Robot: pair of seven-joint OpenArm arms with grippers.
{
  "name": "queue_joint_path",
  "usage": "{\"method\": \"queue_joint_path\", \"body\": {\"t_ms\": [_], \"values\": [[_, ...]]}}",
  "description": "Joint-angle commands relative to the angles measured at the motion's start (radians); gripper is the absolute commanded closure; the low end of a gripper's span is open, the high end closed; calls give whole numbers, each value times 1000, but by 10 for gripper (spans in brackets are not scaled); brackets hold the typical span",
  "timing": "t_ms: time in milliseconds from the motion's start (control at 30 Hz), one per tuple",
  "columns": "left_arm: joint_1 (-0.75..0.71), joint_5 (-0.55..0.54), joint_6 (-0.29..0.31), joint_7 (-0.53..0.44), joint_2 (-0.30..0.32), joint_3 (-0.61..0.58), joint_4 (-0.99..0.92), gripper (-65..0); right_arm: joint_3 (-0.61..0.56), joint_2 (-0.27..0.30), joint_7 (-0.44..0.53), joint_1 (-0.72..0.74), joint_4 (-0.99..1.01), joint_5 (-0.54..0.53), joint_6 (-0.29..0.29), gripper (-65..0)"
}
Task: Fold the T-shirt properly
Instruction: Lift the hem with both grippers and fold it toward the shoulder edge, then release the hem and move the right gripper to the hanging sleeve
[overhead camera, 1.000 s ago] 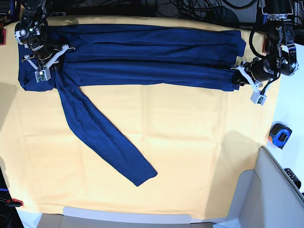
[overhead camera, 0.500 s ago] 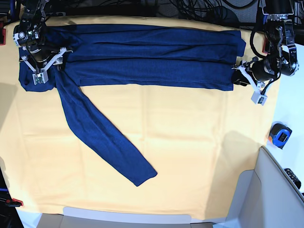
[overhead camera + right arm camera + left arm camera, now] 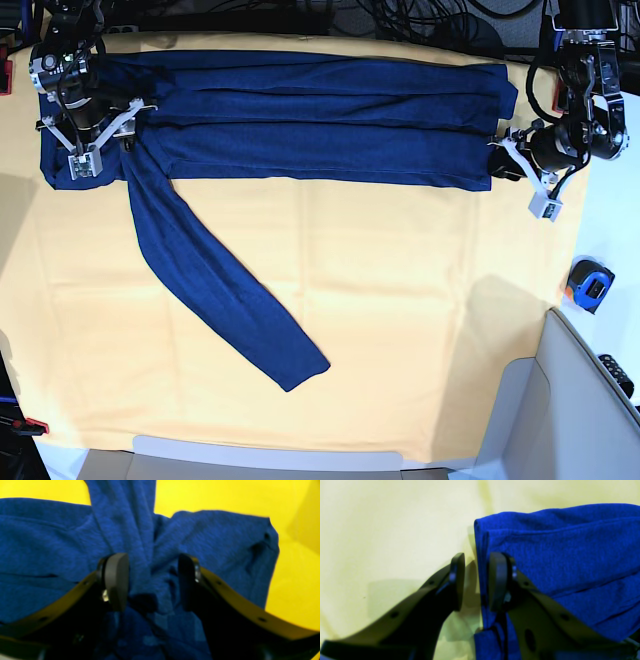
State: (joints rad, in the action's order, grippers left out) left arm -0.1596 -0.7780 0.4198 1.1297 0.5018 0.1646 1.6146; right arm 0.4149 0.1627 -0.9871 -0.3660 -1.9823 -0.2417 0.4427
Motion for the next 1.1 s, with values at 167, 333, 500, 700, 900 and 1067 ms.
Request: {"method": "queue_joint_path", "body": {"t_ms": [167, 333, 500, 700, 900, 1067], "values": [[13, -11, 1, -7, 19, 6, 13, -172, 29, -12, 26, 77, -45, -18, -3, -317], [13, -11, 1, -10, 19, 6, 13, -172, 92, -70, 18, 190, -39, -55, 0, -318], [13, -11, 1, -10, 5, 6, 13, -172, 80, -74, 6, 308, -5, -74, -2, -318], [13, -11, 1, -7, -5, 6, 13, -172, -37, -78, -75, 433, 93, 29, -11, -318], [15, -11, 1, -7, -22, 6, 13, -172, -293, -154, -69, 454, 77, 348, -167, -318], [15, -11, 1, -7, -24, 6, 11, -172, -572, -217, 14, 434, 105, 747, -302, -316]]}}
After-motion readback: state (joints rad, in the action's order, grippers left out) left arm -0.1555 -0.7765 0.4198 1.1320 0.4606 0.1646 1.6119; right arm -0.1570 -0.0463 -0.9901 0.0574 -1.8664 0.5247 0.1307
